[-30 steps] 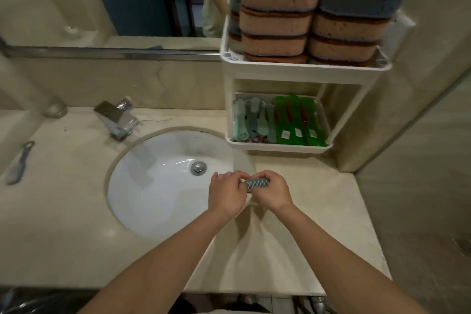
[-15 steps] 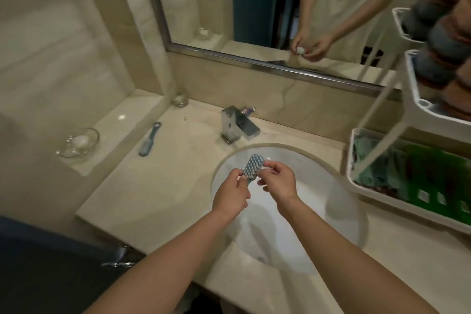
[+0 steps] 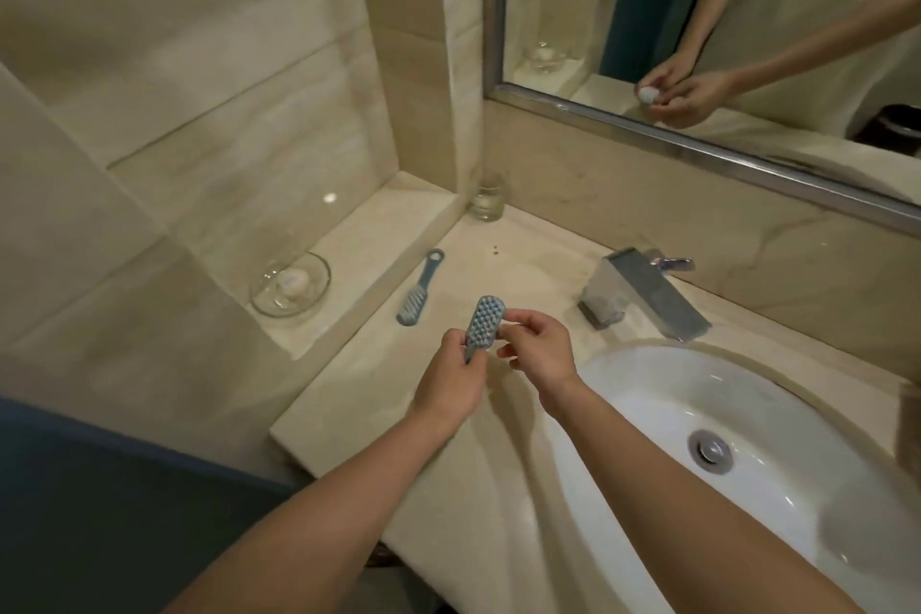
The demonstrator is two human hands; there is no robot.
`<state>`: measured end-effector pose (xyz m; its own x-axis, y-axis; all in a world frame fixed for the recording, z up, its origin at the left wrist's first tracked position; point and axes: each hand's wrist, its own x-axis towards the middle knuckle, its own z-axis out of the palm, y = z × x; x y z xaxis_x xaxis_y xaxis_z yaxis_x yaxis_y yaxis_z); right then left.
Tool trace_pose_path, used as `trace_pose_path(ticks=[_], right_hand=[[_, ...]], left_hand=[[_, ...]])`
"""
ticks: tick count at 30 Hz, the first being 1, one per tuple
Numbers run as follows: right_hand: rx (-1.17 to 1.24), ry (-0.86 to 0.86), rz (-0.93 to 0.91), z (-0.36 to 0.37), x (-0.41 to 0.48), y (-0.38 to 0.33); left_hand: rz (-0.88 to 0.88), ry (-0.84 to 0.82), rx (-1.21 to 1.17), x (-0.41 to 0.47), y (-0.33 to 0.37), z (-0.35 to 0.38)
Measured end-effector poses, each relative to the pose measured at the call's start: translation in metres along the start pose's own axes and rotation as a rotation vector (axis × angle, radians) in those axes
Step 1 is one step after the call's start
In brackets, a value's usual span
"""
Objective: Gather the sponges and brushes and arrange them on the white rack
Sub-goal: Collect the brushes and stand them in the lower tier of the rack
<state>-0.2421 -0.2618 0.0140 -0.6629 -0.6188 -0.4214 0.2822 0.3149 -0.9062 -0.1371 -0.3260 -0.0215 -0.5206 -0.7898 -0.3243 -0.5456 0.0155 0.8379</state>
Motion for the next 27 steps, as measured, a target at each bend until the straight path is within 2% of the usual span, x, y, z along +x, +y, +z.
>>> trace_pose_path(ticks=[4,10,13,19,24,27], right_hand=[[-0.226,-0.103,-0.071,0.042,0.039,-0.001],[-1.015,-0.270,-0.330,0.091,0.092,-0.001],[-1.252,-0.345,-0.487,0.106,0.109,0.000],[-1.369,-0.406,-0.741,0.115,0.124,0.002],[-1.509,-0.353,-0.755,0.116,0.125,0.001],[-1.557,-0.352,-0.699,0.118,0.123,-0.001]], left_hand=[[-0.089,0.107,-0.027,0.028,-0.019,-0.031],[-0.133,0.230,-0.104,0.053,-0.044,-0.058],[-0.174,0.258,-0.152,0.061,-0.054,-0.065],[-0.192,0.245,-0.261,0.068,-0.063,-0.067],[-0.198,0.246,-0.307,0.068,-0.062,-0.064],[-0.200,0.249,-0.313,0.067,-0.060,-0.064]])
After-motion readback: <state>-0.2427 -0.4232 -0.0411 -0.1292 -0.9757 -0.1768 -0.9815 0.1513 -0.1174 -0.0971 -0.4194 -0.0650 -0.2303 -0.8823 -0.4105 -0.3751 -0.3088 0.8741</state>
